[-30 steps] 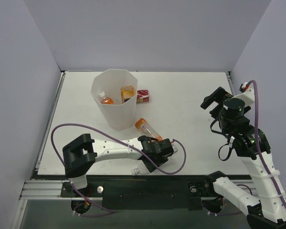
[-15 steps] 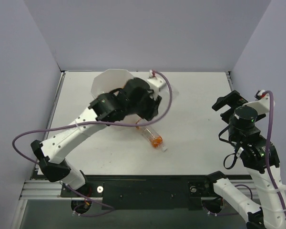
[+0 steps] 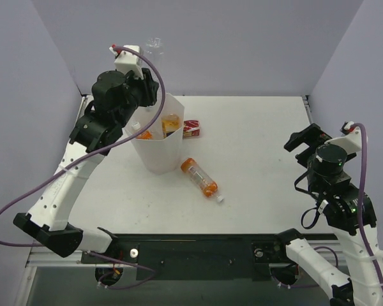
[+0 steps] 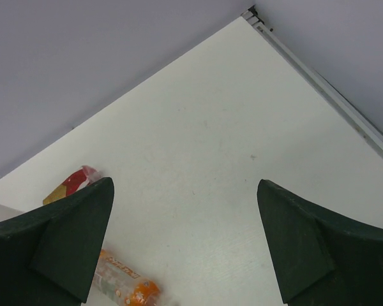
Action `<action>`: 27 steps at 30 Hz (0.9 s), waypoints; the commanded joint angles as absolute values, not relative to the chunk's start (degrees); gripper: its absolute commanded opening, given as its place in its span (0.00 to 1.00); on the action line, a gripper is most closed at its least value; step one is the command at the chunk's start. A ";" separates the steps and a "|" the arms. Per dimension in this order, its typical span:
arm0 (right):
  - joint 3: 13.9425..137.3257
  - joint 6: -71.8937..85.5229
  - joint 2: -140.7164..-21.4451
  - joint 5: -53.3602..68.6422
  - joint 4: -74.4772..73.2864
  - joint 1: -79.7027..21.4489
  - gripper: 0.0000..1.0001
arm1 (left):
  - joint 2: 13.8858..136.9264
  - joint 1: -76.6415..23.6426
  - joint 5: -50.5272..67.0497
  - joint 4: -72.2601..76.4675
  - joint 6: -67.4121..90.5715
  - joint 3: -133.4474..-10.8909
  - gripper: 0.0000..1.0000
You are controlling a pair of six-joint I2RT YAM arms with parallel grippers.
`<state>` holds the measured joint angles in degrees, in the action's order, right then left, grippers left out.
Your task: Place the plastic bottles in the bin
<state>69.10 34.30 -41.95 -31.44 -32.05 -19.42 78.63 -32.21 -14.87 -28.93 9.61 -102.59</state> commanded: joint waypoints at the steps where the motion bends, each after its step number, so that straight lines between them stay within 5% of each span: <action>1: 69.70 29.63 -45.95 -21.39 -34.36 -18.98 0.88 | 79.81 -27.69 -13.54 -21.72 10.27 -95.99 0.40; 5: 68.82 25.06 -52.27 -6.08 -35.42 -20.03 0.88 | 78.93 -26.28 -12.83 -20.83 12.13 -90.27 0.55; 11: 67.06 19.87 -60.45 -12.30 -37.09 -35.75 0.93 | 76.65 -25.84 -10.90 -23.46 12.04 -90.78 0.87; 27: 66.18 15.39 -86.65 -6.77 -21.28 -45.53 0.93 | 60.91 -25.58 -14.84 -32.41 15.03 -83.59 0.92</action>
<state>65.47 17.93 -82.37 -8.60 -25.96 -45.50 63.96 -26.15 -10.39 -29.50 13.63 -87.22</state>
